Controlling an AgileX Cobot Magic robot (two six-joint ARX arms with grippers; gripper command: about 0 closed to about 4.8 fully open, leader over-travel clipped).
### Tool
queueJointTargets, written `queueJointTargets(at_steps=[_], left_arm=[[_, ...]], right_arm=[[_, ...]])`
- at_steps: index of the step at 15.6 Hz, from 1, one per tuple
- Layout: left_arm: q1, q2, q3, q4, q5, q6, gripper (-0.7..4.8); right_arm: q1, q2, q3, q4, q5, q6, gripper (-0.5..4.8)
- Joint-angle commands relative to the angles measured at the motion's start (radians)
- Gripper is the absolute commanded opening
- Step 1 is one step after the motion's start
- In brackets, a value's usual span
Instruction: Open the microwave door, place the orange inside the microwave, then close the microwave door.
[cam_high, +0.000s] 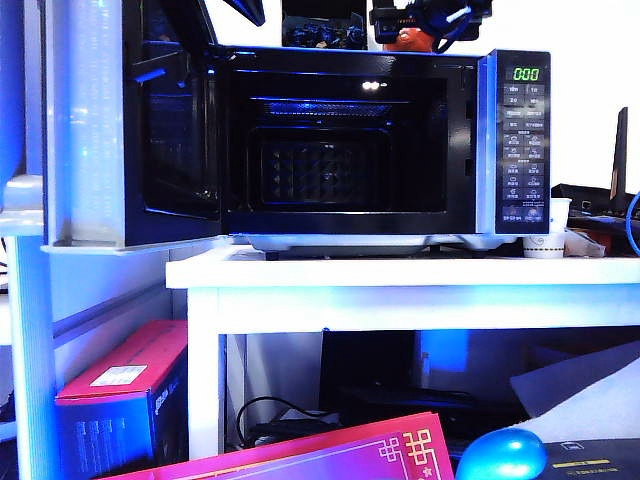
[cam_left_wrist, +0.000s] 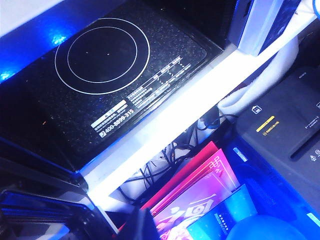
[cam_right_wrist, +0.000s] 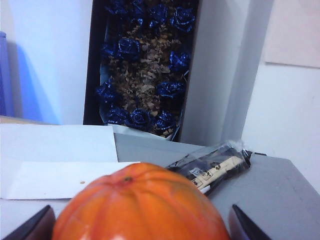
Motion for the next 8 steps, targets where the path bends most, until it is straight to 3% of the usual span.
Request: queueJointTargets(at_steps=[1, 2, 3, 4, 8], left_arm=[[0.0, -0.003, 0.0, 0.011, -0.003, 0.001, -0.05], [0.0, -0.003, 0.0, 0.011, -0.003, 0.001, -0.05], [0.0, -0.003, 0.0, 0.012, -0.003, 0.002, -0.05], [0.0, -0.003, 0.0, 0.011, -0.003, 0.004, -0.05], [0.0, -0.003, 0.0, 0.011, -0.003, 0.004, -0.05]], right_arm=[[0.0, 0.003, 0.005, -0.011, -0.012, -0.002, 4.79], [0.0, 0.003, 0.005, -0.011, -0.013, -0.002, 4.59], [0.0, 0.003, 0.005, -0.011, -0.013, -0.004, 2.18], [0.0, 0.003, 0.005, -0.01, -0.014, -0.031, 1.73], [0.001, 0.003, 0.005, -0.002, -0.011, -0.054, 1.74]])
